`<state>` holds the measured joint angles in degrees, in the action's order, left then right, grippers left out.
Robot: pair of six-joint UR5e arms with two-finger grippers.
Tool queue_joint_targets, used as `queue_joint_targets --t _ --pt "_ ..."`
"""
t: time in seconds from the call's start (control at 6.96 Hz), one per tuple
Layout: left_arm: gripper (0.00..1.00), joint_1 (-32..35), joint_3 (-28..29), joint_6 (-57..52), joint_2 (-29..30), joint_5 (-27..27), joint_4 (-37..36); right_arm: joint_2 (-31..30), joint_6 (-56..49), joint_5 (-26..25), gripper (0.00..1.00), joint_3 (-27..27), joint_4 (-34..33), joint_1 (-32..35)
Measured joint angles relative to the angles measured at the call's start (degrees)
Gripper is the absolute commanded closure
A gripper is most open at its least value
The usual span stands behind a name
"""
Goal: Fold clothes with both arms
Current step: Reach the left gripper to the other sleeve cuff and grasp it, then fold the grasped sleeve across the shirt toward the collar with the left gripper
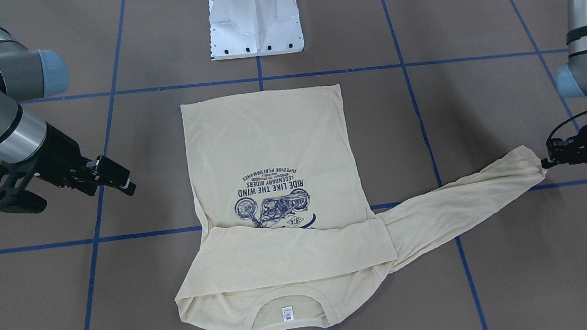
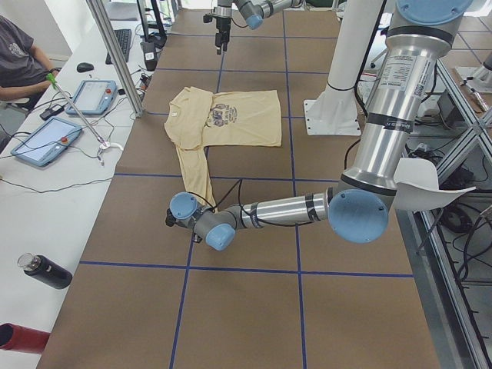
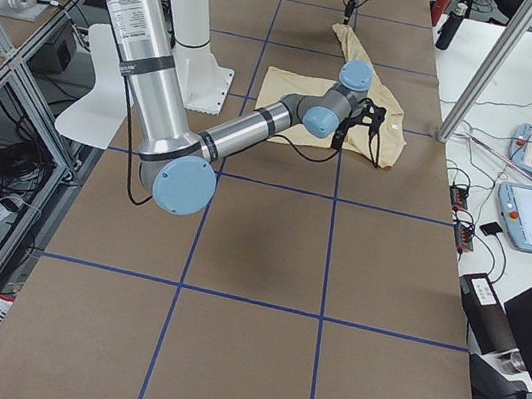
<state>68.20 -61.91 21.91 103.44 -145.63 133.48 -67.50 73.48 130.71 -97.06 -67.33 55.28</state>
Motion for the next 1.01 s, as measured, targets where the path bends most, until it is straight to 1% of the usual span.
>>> queue_joint_targets --t 0.29,0.43,0.72,0.86,1.01 --pt "1.0 0.2 -0.8 0.5 0.1 -3.7 -0.5 0.0 0.0 0.0 0.02 0.0 0.0 0.0" --pt "1.0 0.3 -2.7 3.2 0.2 -5.0 -0.6 0.0 0.0 0.0 0.02 -0.1 0.0 0.0" --pt "1.0 0.3 -9.3 15.9 2.0 -6.8 -0.7 -1.2 -0.2 0.6 0.02 -0.7 0.2 0.4" --pt "1.0 0.2 -12.5 23.2 3.7 -7.2 -0.6 -2.6 -0.6 1.3 0.01 -1.1 0.4 1.2" --pt "1.0 -0.2 -14.6 30.0 6.3 -7.3 -0.4 -4.2 -1.5 2.0 0.01 -1.3 0.6 2.4"
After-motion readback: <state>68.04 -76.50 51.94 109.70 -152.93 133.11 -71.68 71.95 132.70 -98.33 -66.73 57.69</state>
